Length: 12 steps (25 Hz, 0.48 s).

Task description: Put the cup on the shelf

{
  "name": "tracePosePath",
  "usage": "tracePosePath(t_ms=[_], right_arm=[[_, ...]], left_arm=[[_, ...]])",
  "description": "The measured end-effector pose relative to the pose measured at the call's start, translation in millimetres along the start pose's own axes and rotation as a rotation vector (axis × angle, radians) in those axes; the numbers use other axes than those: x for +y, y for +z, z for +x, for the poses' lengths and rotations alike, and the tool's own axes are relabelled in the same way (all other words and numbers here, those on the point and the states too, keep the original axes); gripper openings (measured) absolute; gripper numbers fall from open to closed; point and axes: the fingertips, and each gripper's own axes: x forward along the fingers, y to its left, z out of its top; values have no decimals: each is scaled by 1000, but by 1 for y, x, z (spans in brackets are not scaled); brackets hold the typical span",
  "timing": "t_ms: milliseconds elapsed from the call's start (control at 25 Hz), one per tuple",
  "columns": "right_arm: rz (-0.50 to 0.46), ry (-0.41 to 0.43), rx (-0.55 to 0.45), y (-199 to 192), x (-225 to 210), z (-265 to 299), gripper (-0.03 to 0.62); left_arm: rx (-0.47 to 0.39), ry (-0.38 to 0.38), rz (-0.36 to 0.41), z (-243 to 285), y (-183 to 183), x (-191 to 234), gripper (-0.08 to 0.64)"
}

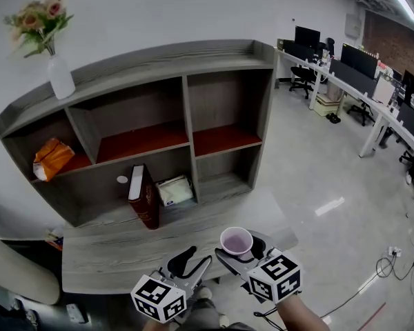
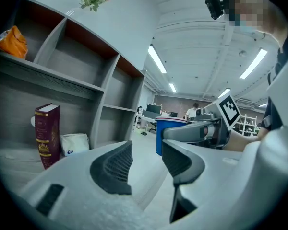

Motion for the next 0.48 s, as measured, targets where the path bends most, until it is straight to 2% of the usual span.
tracePosePath(t_ms=[480], right_arm=[[-62,-8,-39,72,-52,73,308]], left_arm=[[-17,29,-1,30,40,67,176]])
